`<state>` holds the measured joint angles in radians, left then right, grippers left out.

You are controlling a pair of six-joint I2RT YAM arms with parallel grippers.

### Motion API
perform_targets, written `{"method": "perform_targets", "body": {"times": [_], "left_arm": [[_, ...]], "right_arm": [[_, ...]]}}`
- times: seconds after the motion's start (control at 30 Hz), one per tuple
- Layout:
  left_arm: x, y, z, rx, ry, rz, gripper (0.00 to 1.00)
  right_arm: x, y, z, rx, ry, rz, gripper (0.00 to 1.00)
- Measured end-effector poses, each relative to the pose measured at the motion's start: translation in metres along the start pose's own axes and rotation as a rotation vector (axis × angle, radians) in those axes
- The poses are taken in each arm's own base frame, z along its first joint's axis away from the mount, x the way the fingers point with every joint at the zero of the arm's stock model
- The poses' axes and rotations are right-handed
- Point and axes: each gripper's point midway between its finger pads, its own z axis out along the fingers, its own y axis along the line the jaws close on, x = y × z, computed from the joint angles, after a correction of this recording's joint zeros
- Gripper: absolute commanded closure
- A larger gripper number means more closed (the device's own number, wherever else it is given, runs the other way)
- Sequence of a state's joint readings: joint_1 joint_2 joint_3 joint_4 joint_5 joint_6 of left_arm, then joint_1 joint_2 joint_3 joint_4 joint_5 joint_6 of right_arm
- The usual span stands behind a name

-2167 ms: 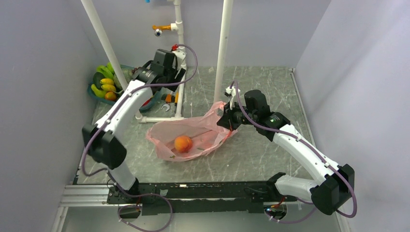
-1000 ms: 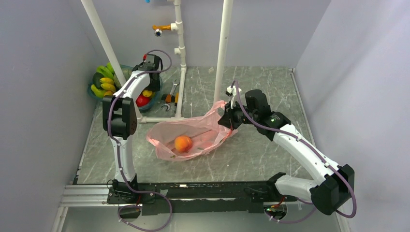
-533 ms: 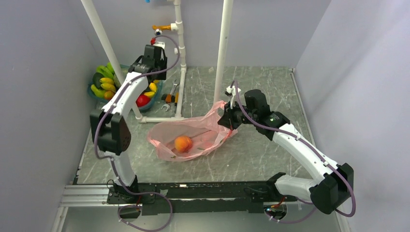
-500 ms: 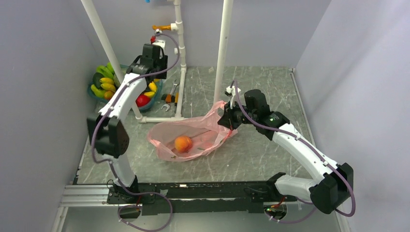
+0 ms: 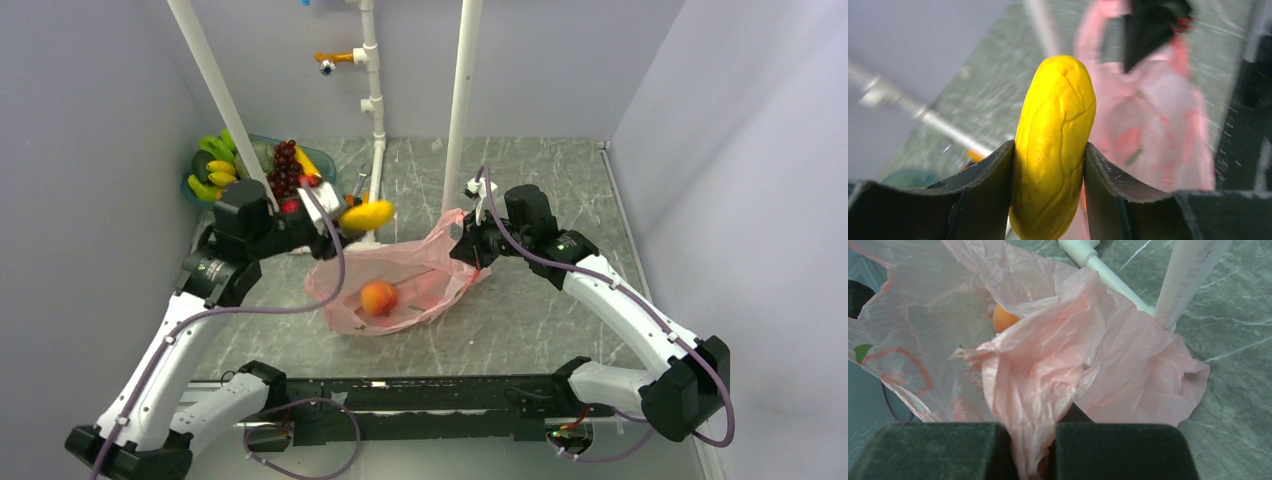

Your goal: Place the fake fruits into the plastic bag and tie a complex knot

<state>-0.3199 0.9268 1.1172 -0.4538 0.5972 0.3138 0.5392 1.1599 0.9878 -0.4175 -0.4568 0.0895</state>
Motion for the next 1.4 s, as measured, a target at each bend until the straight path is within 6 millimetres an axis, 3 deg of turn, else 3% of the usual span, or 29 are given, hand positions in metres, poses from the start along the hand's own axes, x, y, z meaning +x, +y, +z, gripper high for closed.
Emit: {"method": "perform_targets", "body": {"times": [0.1,0.17,0.33,0.53,0.63,0.77,0.87,1.0,1.07,1.2,1.3,1.4], "left_arm": [[-0.001,-0.051,0.013,0.205,-0.004,0.082,0.6],[0.015,-0.083,0.026,0.331,0.038,0.118,0.59],[0.084,-0.116,0.049,0.449,0.234,0.143,0.54],[0.13,-0.118,0.062,0.423,0.396,0.19,0.27],[0.146,-0.109,0.069,0.375,0.455,0.199,0.04],[0.147,-0.105,0.071,0.352,0.463,0.203,0.01],[0.125,-0.103,0.07,0.359,0.432,0.192,0.01],[0.059,-0.081,0.069,0.304,0.287,0.137,0.01],[0.02,-0.055,0.065,0.22,0.21,0.11,0.02],[-0.024,-0.002,0.067,0.024,0.154,0.094,0.01],[-0.025,0.04,0.082,-0.137,0.187,0.085,0.01],[0.0,0.082,0.1,-0.288,0.282,0.035,0.01]], "right_arm": [[0.001,0.0,0.001,-0.002,0.003,0.002,1.0],[0.002,0.0,0.002,-0.003,0.008,0.005,1.0],[0.003,0.0,0.004,-0.009,0.016,0.009,1.0],[0.003,0.001,0.004,-0.016,0.016,0.009,1.0],[0.003,0.001,0.004,-0.016,0.016,0.008,1.0],[0.003,0.002,0.003,-0.016,0.012,0.007,1.0],[0.001,0.003,0.001,-0.017,0.004,0.002,1.0],[-0.001,0.004,-0.002,-0.018,-0.006,-0.003,1.0],[-0.002,0.005,-0.003,-0.018,-0.01,-0.005,1.0],[-0.003,0.005,-0.004,-0.018,-0.013,-0.003,1.0],[-0.003,0.005,-0.004,-0.018,-0.013,-0.002,1.0],[-0.003,0.005,-0.004,-0.018,-0.013,-0.002,1.0]]}}
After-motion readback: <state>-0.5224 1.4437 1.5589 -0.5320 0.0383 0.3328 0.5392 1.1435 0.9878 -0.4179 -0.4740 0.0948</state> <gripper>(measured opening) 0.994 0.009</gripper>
